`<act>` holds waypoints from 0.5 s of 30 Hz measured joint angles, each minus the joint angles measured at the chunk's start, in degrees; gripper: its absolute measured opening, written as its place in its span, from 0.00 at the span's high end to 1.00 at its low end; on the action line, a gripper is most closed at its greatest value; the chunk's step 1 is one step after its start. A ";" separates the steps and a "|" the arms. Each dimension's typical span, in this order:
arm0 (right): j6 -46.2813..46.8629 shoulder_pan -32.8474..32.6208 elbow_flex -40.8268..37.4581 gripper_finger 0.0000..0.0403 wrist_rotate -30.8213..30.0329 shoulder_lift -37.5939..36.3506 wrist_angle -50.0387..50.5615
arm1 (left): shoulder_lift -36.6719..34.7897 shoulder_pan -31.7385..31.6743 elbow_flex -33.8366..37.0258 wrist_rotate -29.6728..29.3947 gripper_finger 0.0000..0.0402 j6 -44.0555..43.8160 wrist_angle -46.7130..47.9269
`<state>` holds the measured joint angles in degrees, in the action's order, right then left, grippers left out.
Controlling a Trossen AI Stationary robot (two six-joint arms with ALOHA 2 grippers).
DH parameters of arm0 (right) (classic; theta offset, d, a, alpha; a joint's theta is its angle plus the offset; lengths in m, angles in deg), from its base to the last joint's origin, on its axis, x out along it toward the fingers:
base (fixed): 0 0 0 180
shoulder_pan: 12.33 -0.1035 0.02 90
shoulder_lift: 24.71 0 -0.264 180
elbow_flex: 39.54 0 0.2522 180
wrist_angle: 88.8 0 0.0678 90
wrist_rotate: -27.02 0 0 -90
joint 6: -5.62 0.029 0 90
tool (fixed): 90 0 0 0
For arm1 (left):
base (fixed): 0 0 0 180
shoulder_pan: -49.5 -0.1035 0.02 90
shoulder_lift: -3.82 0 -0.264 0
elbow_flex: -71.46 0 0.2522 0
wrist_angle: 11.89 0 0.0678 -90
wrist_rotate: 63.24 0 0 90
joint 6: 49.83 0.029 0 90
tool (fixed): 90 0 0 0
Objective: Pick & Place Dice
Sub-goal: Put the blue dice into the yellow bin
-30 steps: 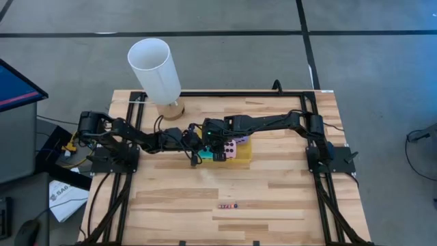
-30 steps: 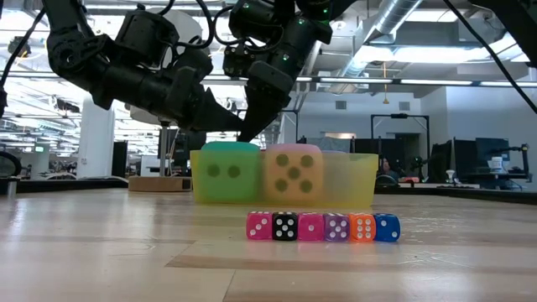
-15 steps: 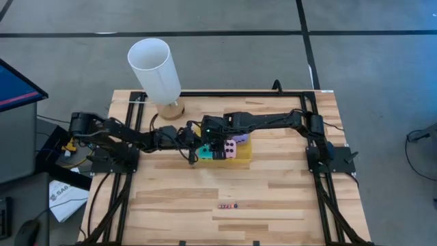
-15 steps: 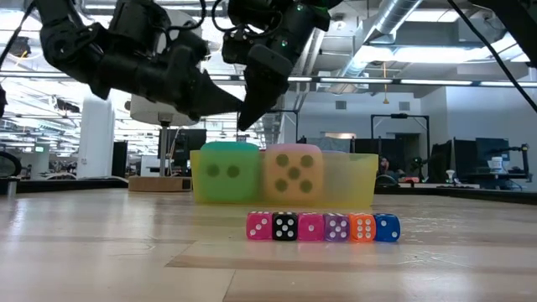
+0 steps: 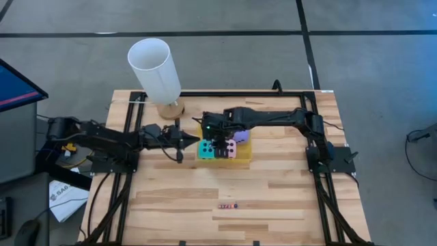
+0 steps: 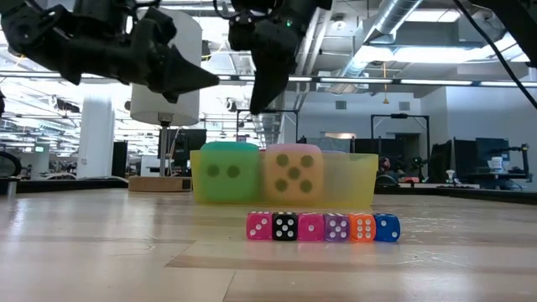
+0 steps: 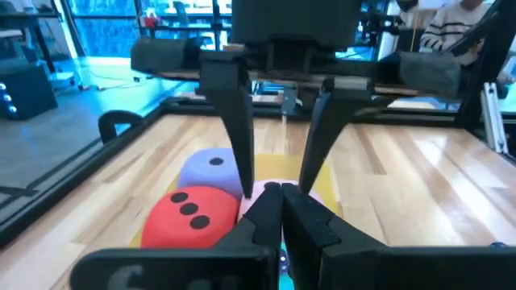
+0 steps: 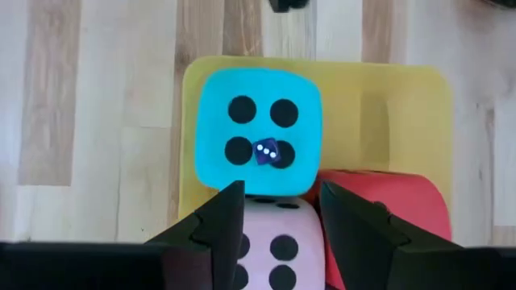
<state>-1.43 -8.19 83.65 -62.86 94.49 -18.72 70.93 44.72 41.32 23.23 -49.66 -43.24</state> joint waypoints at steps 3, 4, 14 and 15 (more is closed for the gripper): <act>0.04 0.00 1.14 0.60 -0.02 0.00 1.36 | -3.07 -0.01 1.36 0.00 1.00 0.00 0.91; 0.04 0.01 1.14 0.61 -0.03 0.00 1.54 | -4.26 0.00 2.26 0.00 1.00 0.00 1.50; 0.20 0.50 1.10 0.72 -0.11 0.00 2.22 | -6.76 0.00 4.02 0.07 1.00 0.00 2.63; 0.18 0.55 1.10 0.74 -0.11 -0.09 2.78 | -6.80 -0.01 4.04 0.07 1.00 0.00 2.67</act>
<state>-1.25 -7.64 84.76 -62.97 94.39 -15.94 64.13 44.71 45.36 23.30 -49.66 -40.57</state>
